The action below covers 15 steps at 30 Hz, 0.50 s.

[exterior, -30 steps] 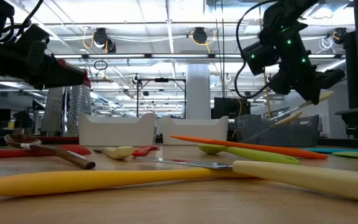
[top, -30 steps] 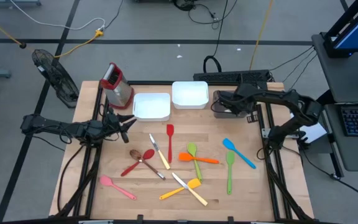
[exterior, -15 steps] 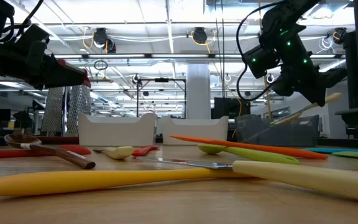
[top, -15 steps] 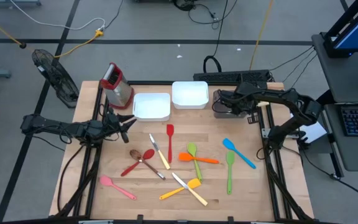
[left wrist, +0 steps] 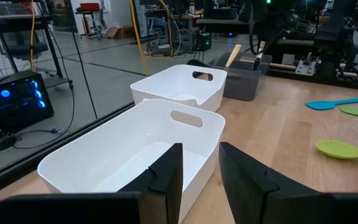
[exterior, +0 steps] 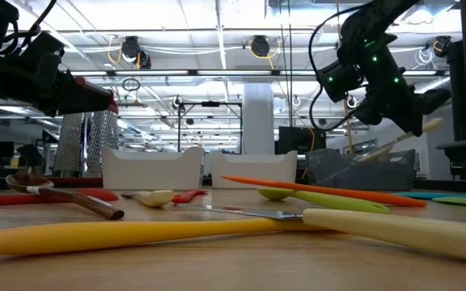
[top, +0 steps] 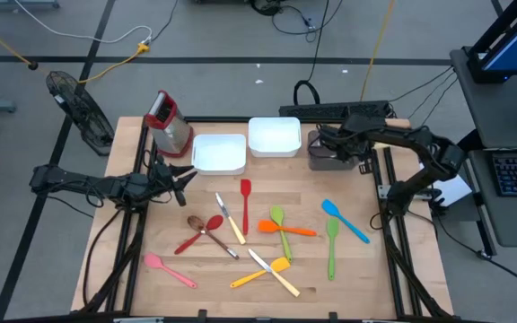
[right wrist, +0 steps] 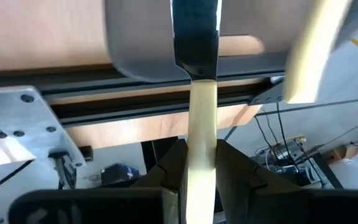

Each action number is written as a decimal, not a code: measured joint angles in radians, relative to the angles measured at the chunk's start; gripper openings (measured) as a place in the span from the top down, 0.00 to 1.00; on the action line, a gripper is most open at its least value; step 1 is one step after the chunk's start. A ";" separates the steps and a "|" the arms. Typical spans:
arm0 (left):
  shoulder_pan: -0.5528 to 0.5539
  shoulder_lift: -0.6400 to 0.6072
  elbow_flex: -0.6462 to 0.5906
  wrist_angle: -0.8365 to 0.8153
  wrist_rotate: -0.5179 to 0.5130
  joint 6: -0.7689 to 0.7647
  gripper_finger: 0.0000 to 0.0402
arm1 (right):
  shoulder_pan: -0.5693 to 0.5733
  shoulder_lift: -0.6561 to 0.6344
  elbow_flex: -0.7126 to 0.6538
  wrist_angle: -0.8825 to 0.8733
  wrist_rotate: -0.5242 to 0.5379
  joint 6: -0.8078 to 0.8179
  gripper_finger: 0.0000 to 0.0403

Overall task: Pick & Place Kitchen Items
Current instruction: Put the yellow knife into the black bin

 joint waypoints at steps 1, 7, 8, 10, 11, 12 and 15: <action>0.000 0.000 0.000 0.000 0.000 0.000 0.74 | 0.000 0.000 0.011 0.001 0.000 0.000 0.88; 0.000 0.000 0.000 0.000 0.000 0.002 0.74 | -0.001 0.002 0.080 0.007 -0.003 -0.003 0.88; 0.000 0.000 0.000 0.000 0.000 0.005 0.74 | -0.001 0.005 0.086 0.008 -0.007 -0.007 0.88; 0.000 0.000 0.000 0.000 0.000 0.005 0.74 | -0.005 0.018 0.095 0.004 -0.040 -0.010 0.88; 0.000 0.000 0.000 0.000 0.000 0.006 0.74 | -0.007 0.026 0.098 0.001 -0.055 -0.008 0.88; 0.000 0.000 0.000 0.000 0.000 0.007 0.74 | -0.007 0.038 0.100 -0.003 -0.055 -0.005 0.88; 0.000 0.000 0.000 0.000 0.000 0.008 0.74 | -0.007 0.086 0.114 -0.023 -0.042 -0.002 0.88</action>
